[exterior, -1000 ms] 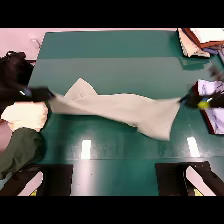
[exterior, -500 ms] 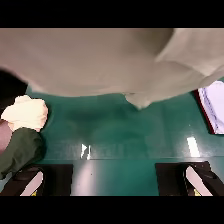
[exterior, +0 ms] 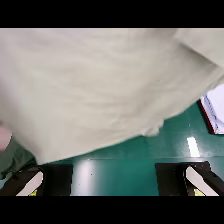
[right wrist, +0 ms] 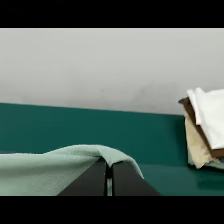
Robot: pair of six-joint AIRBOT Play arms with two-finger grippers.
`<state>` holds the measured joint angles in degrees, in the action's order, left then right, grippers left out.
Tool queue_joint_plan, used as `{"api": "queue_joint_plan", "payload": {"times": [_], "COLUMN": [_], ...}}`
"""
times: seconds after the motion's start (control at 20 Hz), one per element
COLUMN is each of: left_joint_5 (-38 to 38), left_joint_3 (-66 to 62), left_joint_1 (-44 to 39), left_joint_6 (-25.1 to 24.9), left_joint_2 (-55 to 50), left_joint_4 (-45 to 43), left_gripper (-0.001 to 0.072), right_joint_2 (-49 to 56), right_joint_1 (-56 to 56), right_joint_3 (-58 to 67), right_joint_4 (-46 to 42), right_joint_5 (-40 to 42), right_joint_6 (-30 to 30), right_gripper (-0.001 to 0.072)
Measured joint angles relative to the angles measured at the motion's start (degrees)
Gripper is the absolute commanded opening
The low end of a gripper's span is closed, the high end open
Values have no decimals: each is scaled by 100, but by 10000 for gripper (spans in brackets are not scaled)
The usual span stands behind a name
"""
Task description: Fold the shirts.
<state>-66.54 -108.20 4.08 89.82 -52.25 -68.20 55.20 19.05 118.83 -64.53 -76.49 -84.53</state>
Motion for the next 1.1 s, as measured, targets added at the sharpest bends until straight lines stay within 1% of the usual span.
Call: {"api": "queue_joint_plan", "payload": {"times": [0.1, 0.2, 0.35, 0.45, 0.6, 0.8, 0.9, 1.0, 1.1], "left_joint_5": [-164, -245, -291, -225, 188, 909, 1113, 1108, 822], "left_joint_3": [562, 1036, 1534, 1690, 1792, 1821, 1821, 1821, 1832], "left_joint_1": [0, 0, 4, 4, 4, 4, 4, 4, 4], "left_joint_6": [15, 15, 15, -15, -256, -415, -450, -531, -669], "left_joint_2": [-503, -1069, -2063, -2728, -3482, -3969, -4068, -4116, -4144], "left_joint_4": [120, 186, 210, 258, 584, 890, 955, 990, 984], "left_gripper": [23, 23, 23, 23, 23, 23, 23, 23, 22], "right_joint_2": [426, 999, 1923, 2553, 3456, 4336, 4592, 4680, 4634], "right_joint_1": [-72, -192, -411, -566, -706, -776, -782, -785, -791], "right_joint_3": [-337, -728, -1368, -1692, -1823, -1298, -953, -758, -837], "right_joint_4": [63, 70, 68, -9, -92, -101, -109, -162, -361], "right_joint_5": [-94, -376, -636, -616, -254, 175, 273, 319, 262], "right_joint_6": [-26, -42, -50, -52, -52, -50, -35, 70, 142], "right_gripper": [10, 10, 9, 10, 10, 10, 10, 9, 10]}}
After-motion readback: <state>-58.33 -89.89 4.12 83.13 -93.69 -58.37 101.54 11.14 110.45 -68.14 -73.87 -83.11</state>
